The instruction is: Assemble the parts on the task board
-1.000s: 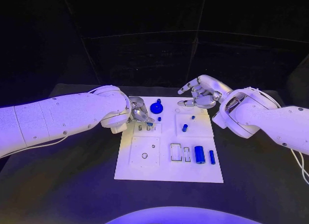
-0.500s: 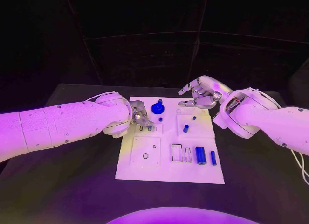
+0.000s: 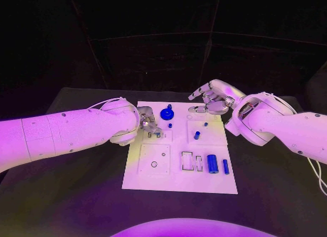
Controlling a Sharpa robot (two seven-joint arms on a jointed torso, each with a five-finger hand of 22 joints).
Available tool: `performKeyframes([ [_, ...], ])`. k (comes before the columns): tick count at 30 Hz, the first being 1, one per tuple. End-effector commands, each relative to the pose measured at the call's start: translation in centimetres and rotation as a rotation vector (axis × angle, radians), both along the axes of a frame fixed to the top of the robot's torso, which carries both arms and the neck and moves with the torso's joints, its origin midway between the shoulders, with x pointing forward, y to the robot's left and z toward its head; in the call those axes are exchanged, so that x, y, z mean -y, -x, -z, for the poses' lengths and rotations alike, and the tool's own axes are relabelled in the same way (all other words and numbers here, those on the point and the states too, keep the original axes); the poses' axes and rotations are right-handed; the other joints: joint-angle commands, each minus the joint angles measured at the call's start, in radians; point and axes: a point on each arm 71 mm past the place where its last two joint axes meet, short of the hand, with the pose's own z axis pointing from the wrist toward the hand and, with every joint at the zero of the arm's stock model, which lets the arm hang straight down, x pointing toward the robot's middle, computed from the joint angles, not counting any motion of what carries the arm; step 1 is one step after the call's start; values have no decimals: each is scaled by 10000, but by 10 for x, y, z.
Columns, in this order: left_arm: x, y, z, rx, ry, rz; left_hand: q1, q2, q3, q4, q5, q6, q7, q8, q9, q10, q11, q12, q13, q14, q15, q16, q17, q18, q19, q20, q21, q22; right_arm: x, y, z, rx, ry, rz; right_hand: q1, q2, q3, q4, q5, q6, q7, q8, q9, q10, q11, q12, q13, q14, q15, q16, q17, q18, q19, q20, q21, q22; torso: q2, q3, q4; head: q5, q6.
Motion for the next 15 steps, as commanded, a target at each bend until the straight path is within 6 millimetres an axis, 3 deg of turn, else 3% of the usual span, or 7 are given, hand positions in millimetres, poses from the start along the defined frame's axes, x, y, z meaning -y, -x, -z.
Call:
performKeyframes([
  [1, 0, 0, 1, -35, -255, 88, -14, 93, 1558, -1514, 51, -12, -57, 53, 15, 65, 13, 56, 21, 1056, -17, 31, 2634, -67, 105, -12, -40, 658, -1, 0, -1, 4, -4, -77, 25, 70, -42, 2, 52, 48, 11, 66, 0, 27, -28, 26, -6, 623, -95, -48, 872, 3, -60, 3, -39, 299, -4, 4, -4, -7, -22],
  [15, 2, 2, 3, -289, -386, 357, -81, 74, 1558, -1527, 35, -1, -65, 90, 40, 69, 10, 56, 11, 1056, -18, 31, 2634, -63, 97, -13, -54, 642, -2, -1, -1, 14, -11, -96, 22, 80, -46, 6, 55, 60, 8, 75, 0, 32, -30, 33, -1, 621, -97, -55, 862, 7, -74, 0, -49, 278, 2, 7, -2, -62, -42],
])
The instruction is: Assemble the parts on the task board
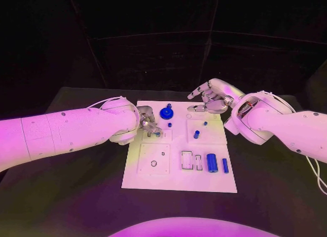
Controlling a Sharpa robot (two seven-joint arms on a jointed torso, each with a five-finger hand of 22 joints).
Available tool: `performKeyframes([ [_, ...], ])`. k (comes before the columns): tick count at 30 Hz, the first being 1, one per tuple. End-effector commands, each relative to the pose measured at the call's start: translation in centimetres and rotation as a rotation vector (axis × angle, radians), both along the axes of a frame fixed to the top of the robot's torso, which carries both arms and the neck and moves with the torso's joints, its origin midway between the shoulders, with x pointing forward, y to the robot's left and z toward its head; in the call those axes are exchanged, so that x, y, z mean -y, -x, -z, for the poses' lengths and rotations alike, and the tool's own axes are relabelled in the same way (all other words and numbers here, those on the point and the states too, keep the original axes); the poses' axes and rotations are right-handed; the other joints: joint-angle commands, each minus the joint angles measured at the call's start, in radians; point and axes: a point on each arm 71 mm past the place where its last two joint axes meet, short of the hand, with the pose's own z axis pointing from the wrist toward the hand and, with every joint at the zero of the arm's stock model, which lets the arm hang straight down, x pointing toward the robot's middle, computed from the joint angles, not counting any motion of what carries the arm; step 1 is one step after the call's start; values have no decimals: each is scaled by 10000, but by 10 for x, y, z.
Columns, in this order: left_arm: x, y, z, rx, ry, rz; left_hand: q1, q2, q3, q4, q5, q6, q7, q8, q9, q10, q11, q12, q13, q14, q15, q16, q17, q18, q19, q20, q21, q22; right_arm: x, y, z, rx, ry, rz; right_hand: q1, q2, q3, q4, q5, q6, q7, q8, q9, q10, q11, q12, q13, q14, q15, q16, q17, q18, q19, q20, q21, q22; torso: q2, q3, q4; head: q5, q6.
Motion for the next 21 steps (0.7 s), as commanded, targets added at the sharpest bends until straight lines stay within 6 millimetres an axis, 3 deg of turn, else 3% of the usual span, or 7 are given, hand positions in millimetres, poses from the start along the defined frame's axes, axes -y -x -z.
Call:
performKeyframes([
  [1, 0, 2, 3, -205, -249, 185, -39, 40, 1533, -1504, 47, -1, -70, 57, 15, 66, 8, 46, -12, 1056, -18, 31, 2634, -61, 95, -13, -59, 637, -1, 0, -1, 21, -16, -79, 18, 88, -48, 10, 63, 61, 8, 38, 0, 26, -30, 26, -10, 643, -76, -58, 862, 10, -79, -1, -53, 270, 6, -7, -2, -22, 6],
  [21, 0, 4, 5, -446, -371, 448, -97, 10, 1502, -1536, 19, 10, -83, 94, 39, 91, -1, 87, 26, 1056, -19, 31, 2634, -65, 101, -14, -51, 654, -3, -1, -1, -17, 11, -114, 11, 101, -52, 18, 78, 65, 6, 43, 0, 27, -30, 29, -10, 644, -78, -59, 863, 9, -78, -3, -54, 271, -3, -4, -1, 3, -63],
])
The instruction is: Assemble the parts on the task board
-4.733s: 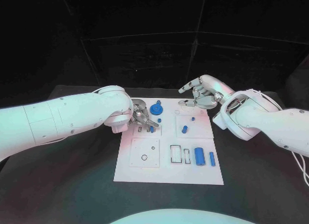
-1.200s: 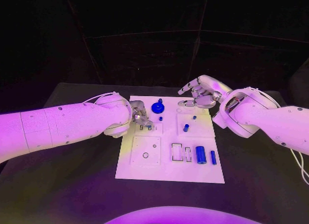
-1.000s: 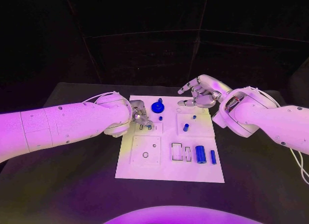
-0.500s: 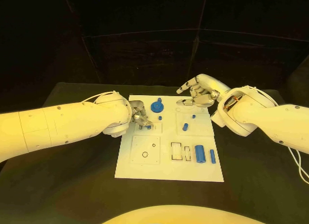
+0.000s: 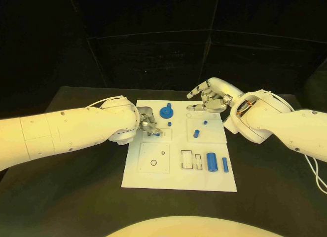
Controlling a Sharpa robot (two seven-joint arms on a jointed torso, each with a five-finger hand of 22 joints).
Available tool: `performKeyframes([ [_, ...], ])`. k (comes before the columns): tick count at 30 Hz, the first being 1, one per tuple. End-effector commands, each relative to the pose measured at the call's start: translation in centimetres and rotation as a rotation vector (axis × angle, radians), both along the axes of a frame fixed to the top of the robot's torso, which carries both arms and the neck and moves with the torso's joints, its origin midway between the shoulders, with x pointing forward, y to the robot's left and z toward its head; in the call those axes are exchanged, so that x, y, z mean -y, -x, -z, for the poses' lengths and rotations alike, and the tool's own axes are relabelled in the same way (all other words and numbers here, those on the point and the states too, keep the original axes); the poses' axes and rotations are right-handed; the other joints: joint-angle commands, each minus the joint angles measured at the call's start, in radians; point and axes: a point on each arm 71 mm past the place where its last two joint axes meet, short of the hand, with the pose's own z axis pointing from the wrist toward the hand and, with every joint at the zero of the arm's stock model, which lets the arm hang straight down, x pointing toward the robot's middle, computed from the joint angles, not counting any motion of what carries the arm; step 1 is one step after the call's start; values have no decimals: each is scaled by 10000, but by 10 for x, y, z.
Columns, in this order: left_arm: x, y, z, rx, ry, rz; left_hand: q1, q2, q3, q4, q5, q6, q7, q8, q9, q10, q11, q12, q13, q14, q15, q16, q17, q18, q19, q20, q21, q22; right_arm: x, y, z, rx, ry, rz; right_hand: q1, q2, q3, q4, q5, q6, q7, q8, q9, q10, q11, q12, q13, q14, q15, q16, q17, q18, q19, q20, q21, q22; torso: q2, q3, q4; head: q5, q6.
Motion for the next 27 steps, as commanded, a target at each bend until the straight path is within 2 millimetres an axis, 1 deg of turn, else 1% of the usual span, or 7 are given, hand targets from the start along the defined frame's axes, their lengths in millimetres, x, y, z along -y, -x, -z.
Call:
performKeyframes([
  [1, 0, 2, 3, -192, -203, 207, 33, 94, 1363, -1399, -1, 11, -87, 56, -8, 95, -6, 34, 12, 1056, -19, 31, 2634, -65, 102, -15, -52, 655, -1, 0, -1, 0, 0, -81, 11, 101, -52, 18, 20, 65, 6, 45, 0, 26, -31, 29, -10, 658, -63, -60, 865, 9, -78, -3, -54, 271, 2, -1, -7, 10, -21],
  [7, 1, 2, 2, -179, -176, 237, 33, 92, 1361, -1404, -2, 12, -88, 59, -6, 96, -7, 34, 11, 1056, -20, 31, 2634, -66, 102, -15, -51, 656, -1, 0, -1, -4, 3, -81, 4, 108, -58, 23, 35, 74, 4, 52, 0, 22, -33, 26, -16, 655, -65, -71, 849, 13, -91, -5, -63, 251, 2, -4, -4, 1, -13],
  [13, 1, 1, 3, -224, -135, 219, 11, 86, 1338, -1425, -15, 28, -98, 80, 5, 119, -14, 67, 41, 1056, -23, 31, 2634, -70, 111, -17, -39, 677, -1, 0, -1, -3, 0, -84, 4, 108, -58, 23, 35, 74, 4, 52, 0, 22, -33, 26, -16, 655, -65, -71, 849, 13, -91, -5, -63, 251, 2, 3, -1, -1, -18],
  [17, 1, 0, 4, -352, -87, 204, -272, 68, 1059, -1341, -43, 111, -153, 148, 29, 176, -44, 142, 97, 1056, -42, 31, 2634, -74, 119, -27, -36, 698, -2, 0, -1, -6, 1, -89, 0, 115, -63, 27, 52, 79, 2, 58, 0, 12, -35, 14, -30, 653, -66, -77, 841, 16, -98, -7, -69, 239, -1, 7, -6, 0, -31],
  [20, 3, 0, 4, -430, -79, 239, -501, -8, 765, -1253, -57, 166, -191, 157, 17, 206, -72, 201, 148, 1056, -62, 31, 2634, -74, 121, -43, -40, 704, -2, 0, -1, -18, 7, -85, -4, 131, -77, 35, 128, 87, -3, 70, -4, 12, -41, 20, -30, 656, -72, -79, 845, 16, -97, -13, -73, 236, 2, 3, -5, 0, -37],
  [24, 4, -1, 5, -542, -80, 269, -792, -20, 313, -1079, -62, 273, -230, 134, -36, 239, -105, 279, 219, 1056, -88, 31, 2634, -76, 128, -68, -43, 719, -2, 0, -1, -31, 15, -79, -4, 132, -77, 35, 130, 87, -3, 70, -4, 12, -41, 19, -32, 655, -72, -80, 843, 16, -98, -13, -74, 235, 3, 7, -7, 9, -32],
  [27, 6, -2, 6, -661, -121, 309, -904, -5, 139, -1003, -60, 312, -236, 109, -69, 244, -110, 301, 239, 1056, -96, 31, 2634, -75, 128, -79, -49, 719, 0, 0, -1, -41, 26, -55, -7, 134, -82, 38, 146, 87, -3, 73, -5, 6, -42, 13, -40, 652, -74, -89, 829, 19, -105, -15, -79, 224, 4, 9, -7, 10, -33],
])
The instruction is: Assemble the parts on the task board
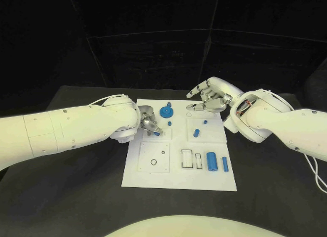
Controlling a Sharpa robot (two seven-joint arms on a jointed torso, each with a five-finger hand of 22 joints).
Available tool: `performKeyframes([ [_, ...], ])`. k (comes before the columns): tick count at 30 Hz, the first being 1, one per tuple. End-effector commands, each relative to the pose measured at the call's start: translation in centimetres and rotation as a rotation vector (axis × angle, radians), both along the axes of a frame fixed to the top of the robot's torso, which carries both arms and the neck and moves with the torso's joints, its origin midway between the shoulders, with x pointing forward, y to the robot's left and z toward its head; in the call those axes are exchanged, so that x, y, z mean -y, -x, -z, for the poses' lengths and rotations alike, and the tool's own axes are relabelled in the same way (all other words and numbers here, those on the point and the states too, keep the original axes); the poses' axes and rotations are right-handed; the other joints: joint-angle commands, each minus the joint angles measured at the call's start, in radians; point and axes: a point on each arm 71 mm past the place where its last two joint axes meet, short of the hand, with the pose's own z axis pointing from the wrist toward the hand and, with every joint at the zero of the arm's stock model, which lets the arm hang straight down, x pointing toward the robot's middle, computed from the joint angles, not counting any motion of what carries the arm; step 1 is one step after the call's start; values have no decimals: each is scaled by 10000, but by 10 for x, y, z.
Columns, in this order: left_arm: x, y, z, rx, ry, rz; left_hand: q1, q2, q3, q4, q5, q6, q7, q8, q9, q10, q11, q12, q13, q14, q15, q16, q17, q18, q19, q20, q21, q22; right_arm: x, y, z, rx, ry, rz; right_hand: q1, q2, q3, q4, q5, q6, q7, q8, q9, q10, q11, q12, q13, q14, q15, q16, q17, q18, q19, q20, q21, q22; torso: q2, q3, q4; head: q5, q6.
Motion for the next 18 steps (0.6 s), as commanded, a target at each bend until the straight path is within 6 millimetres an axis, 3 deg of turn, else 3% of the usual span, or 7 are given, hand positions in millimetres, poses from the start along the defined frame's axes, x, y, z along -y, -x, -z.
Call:
performKeyframes([
  [1, 3, 3, 5, -528, -101, 258, -135, -26, -67, -15, -42, 44, -42, -54, -27, 55, -6, 45, 25, 1056, -98, 31, 2634, -76, 129, -81, -50, 721, 1, 0, -1, -20, 15, -21, -6, 132, -57, 13, 61, 88, -3, 40, -5, 5, -42, 13, -10, 651, -74, -56, 827, 20, -72, 20, -45, 220, 4, 1, -4, 10, 1],
  [18, 4, -4, 6, -552, -203, 139, -579, 142, -946, 392, -58, 297, -65, -156, -175, 154, -22, 210, 196, 1056, -112, 31, 2634, -87, 158, -98, -39, 781, 3, 1, -1, -54, 43, 20, -30, 131, -77, 28, 81, 92, -5, 48, -7, -6, -43, 1, -26, 643, -76, -80, 791, 29, -98, 17, -63, 180, 5, 4, -3, -4, -13],
])
